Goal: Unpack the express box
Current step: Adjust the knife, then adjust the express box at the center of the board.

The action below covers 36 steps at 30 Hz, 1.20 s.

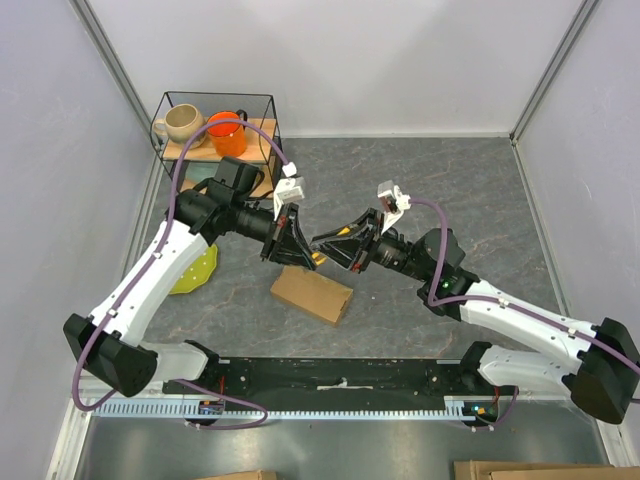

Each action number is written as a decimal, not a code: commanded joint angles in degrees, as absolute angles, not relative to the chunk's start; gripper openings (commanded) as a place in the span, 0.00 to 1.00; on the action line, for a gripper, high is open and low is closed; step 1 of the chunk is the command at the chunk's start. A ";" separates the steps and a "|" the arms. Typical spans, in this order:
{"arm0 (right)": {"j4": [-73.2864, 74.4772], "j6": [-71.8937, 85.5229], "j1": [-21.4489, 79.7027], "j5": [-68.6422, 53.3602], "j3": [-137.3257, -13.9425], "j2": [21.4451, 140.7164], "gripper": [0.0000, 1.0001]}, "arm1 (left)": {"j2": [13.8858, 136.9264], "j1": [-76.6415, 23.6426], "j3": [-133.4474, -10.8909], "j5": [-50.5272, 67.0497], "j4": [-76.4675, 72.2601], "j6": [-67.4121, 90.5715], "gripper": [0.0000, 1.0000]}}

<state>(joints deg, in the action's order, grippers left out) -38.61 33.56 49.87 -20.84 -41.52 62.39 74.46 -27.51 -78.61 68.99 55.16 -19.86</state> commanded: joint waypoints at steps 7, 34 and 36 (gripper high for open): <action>-20.31 16.18 49.40 -6.34 -43.51 59.41 0.00 | 73.65 -23.29 -72.80 39.84 55.64 -26.63 0.79; -48.88 7.03 50.18 7.03 -28.31 80.95 0.00 | 102.21 -15.47 -71.72 36.73 51.86 -35.59 0.50; -47.47 7.91 50.89 6.68 -27.95 79.29 0.00 | 103.18 -15.91 -71.89 37.18 51.86 -36.47 0.46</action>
<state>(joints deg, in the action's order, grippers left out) -45.30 5.78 49.82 7.42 -29.08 83.31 101.12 -15.51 -70.32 33.82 53.30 -32.42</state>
